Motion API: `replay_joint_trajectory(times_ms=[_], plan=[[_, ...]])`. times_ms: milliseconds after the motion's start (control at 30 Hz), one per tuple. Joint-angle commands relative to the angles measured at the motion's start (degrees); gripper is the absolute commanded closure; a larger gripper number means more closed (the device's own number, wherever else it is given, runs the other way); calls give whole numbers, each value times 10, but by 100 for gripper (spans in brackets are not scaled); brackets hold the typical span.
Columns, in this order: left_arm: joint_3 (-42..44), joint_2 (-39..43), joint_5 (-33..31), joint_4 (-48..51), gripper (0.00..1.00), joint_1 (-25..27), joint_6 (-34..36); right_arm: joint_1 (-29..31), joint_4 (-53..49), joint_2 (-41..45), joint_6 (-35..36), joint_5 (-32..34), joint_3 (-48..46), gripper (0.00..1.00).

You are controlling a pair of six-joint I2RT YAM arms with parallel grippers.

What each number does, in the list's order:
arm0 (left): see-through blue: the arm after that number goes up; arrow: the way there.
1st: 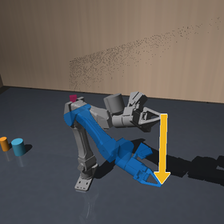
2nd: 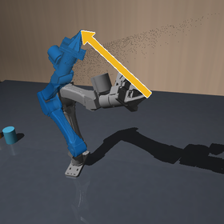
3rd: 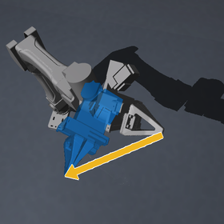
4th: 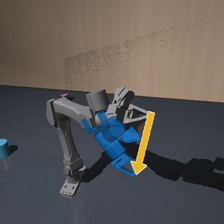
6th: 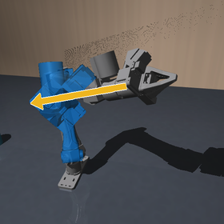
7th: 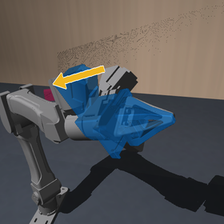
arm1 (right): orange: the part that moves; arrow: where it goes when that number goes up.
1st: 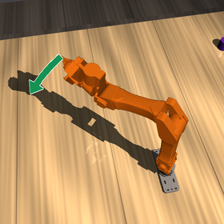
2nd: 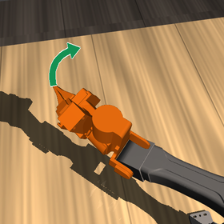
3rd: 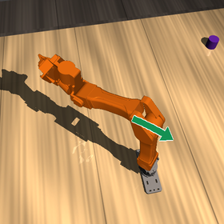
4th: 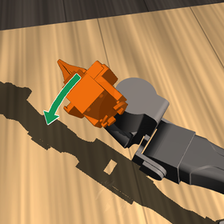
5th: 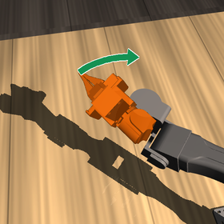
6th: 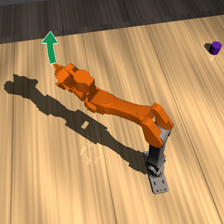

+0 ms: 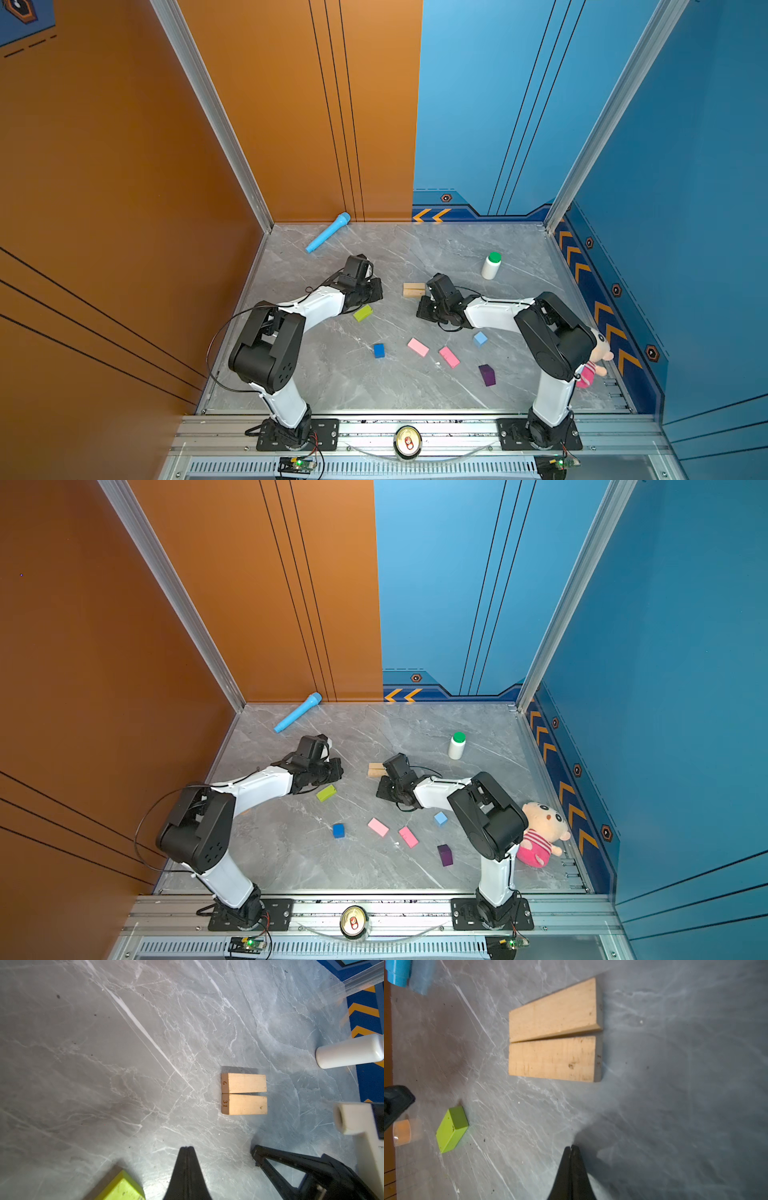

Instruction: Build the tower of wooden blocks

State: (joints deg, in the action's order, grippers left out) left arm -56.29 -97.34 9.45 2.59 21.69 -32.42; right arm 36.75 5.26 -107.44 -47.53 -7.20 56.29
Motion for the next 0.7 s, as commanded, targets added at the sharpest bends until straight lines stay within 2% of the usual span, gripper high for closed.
replay_joint_trajectory(times_ms=[0,667], plan=[[8,15,-9,5,100,-5,6,1,11,-28,-20,20,1,100],[6,9,-8,5,100,-10,6,-17,7,-61,-28,43,25,100]])
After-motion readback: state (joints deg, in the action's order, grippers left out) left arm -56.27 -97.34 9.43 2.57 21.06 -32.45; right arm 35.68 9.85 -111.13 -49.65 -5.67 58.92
